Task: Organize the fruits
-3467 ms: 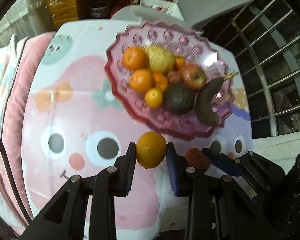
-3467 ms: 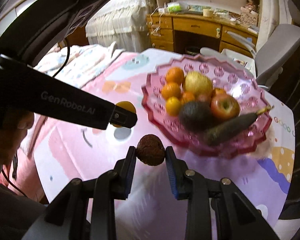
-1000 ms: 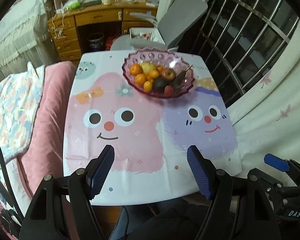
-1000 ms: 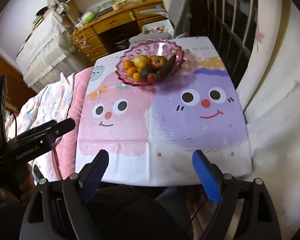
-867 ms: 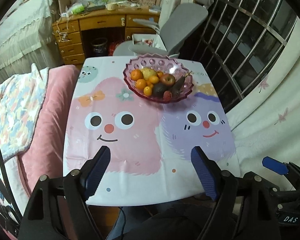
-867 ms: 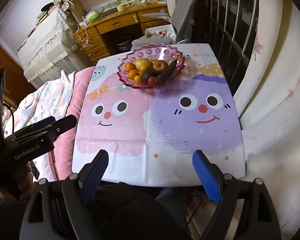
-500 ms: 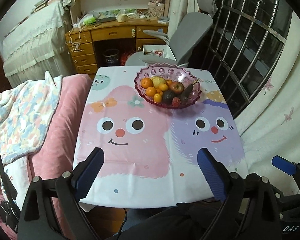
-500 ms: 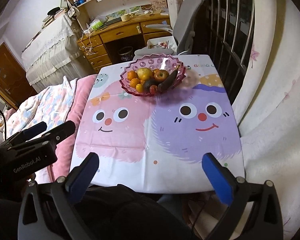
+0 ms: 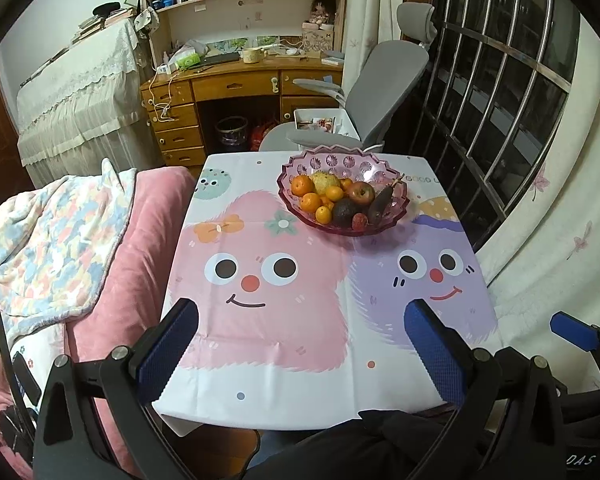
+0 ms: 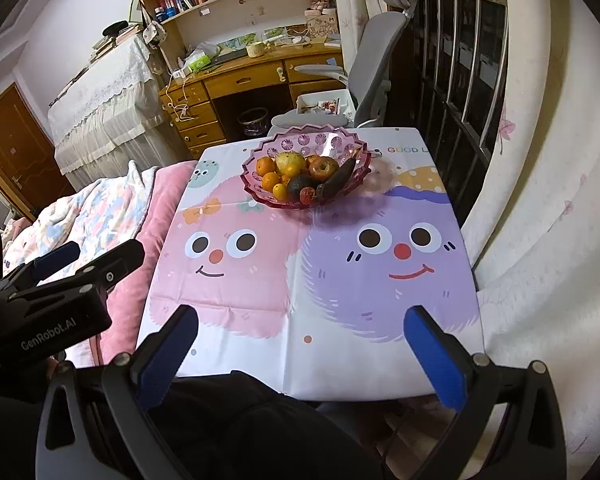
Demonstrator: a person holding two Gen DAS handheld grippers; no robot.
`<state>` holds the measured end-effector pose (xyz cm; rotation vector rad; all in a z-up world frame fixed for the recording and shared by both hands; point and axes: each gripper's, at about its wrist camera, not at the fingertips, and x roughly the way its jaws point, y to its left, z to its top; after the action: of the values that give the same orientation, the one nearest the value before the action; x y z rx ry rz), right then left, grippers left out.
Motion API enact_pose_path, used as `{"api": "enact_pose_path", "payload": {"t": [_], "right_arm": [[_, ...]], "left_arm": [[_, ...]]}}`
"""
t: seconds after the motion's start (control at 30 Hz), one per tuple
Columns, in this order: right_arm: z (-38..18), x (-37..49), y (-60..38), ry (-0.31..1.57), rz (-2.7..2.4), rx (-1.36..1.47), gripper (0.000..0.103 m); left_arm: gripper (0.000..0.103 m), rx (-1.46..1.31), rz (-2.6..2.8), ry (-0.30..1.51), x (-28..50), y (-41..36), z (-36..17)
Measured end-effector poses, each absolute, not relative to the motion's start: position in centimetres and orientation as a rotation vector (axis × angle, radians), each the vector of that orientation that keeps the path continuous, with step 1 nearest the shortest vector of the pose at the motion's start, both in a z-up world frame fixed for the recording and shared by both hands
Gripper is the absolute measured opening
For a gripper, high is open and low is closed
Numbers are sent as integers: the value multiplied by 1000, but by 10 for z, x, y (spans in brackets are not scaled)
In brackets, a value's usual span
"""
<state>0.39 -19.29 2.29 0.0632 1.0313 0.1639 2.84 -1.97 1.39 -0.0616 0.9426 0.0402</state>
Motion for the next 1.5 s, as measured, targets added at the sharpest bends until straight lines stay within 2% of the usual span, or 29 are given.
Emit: {"api": "enact_pose_path", "payload": {"t": [1.5], "right_arm": [[10,14,-197,1069,173,60,103]], "left_arm": [[102,-55,37,963,34,-21,9]]}}
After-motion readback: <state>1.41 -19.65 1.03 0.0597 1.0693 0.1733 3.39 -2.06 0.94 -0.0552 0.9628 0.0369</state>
